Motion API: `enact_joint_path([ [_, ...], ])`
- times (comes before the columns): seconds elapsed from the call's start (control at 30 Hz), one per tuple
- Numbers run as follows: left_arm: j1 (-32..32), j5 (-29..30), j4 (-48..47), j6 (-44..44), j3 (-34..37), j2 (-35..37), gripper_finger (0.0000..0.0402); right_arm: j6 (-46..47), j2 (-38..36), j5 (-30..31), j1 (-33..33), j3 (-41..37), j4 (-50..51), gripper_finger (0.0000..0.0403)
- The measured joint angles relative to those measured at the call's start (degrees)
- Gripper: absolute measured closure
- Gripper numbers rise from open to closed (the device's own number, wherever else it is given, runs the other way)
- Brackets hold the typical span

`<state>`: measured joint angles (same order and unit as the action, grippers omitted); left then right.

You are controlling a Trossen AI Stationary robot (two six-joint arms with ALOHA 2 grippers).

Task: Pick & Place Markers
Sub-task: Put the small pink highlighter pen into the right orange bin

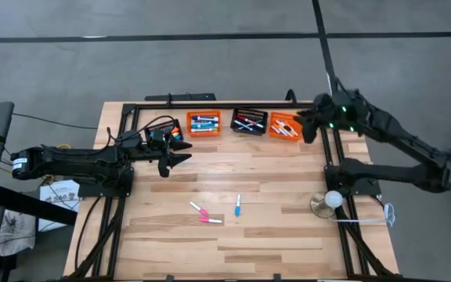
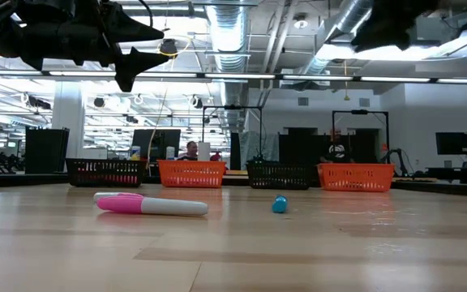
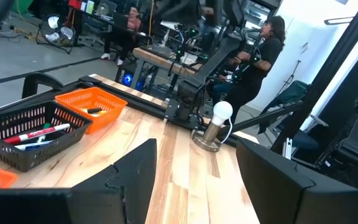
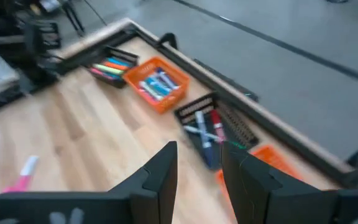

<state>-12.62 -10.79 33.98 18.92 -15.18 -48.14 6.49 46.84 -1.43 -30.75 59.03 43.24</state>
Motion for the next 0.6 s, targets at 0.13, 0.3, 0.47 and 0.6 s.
enact_joint_path([
  [0.13,0.0,0.0,0.0,0.0,0.0,0.0,0.0181,6.3,-8.3,0.1,3.6,-8.6,-4.3,0.029],
  [0.3,0.0,0.0,0.4,0.1,0.0,0.0,0.0181,12.5,-18.2,3.9,8.6,-18.8,-11.7,0.029],
  [0.47,0.3,-0.4,0.4,2.3,-0.9,0.0,0.0181,15.6,-28.7,9.6,13.4,-27.0,-16.7,0.029],
  [0.6,1.4,-0.4,0.4,1.2,-3.4,0.0,0.0181,17.3,-36.1,9.5,16.4,-31.7,-18.7,0.029],
])
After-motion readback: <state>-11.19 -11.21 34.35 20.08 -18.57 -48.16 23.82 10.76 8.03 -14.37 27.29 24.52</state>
